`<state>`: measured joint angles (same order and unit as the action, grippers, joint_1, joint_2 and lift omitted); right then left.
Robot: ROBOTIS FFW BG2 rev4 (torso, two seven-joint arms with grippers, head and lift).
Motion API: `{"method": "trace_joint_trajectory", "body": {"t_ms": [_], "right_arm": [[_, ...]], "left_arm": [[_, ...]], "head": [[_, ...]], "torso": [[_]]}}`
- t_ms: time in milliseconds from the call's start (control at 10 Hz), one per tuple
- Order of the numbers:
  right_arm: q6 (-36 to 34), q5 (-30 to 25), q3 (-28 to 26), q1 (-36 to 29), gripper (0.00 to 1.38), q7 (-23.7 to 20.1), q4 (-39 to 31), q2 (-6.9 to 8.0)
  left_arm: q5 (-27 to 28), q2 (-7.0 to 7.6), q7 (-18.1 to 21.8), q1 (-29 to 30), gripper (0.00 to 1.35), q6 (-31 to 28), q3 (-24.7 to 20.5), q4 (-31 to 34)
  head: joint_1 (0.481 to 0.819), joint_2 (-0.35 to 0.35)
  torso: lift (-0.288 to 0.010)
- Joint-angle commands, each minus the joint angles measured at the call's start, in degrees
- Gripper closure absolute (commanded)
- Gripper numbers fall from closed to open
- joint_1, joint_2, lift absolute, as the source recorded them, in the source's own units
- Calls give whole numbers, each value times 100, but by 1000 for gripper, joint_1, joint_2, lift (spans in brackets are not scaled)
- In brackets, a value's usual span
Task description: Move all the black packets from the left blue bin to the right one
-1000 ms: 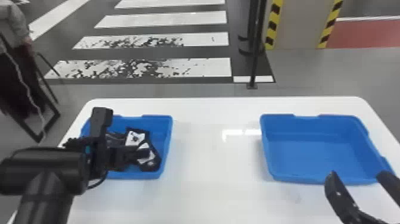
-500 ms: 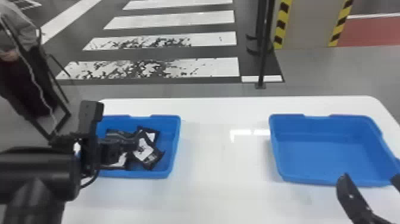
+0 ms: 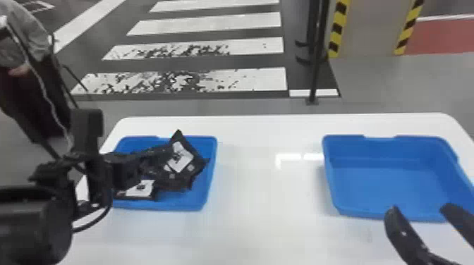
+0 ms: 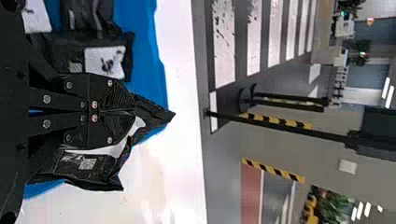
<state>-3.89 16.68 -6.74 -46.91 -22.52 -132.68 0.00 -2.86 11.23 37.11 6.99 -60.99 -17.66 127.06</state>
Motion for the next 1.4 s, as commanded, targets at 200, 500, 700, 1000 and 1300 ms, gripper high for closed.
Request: {"method": "trace_joint_trajectory", "body": {"t_ms": [200,500,700,1000,1300], "right_arm": [[-1734,377,34,810,90,-903,0,5],[-2015,685,263,1302,85,-991,225,5],[-2086,800,377,1457,88,-991,295,-26],[-2198,960,651,1598,91,-983,366,-79],[-2184,1074,823,1851,91,-930,577,-114]], "left_arm": [[-1039,-77,-125,-24,1211,517,727,238],[-1427,-112,-196,-109,1211,657,1401,322],[-1656,-112,-240,-179,1211,713,1766,322],[-1793,-121,-284,-235,1211,784,2086,322],[-1976,-121,-301,-207,1211,784,2303,322]], "head": [[695,112],[695,45],[695,2],[695,-37],[695,-38]], "torso": [[-140],[-140],[-140],[-140],[-140]]}}
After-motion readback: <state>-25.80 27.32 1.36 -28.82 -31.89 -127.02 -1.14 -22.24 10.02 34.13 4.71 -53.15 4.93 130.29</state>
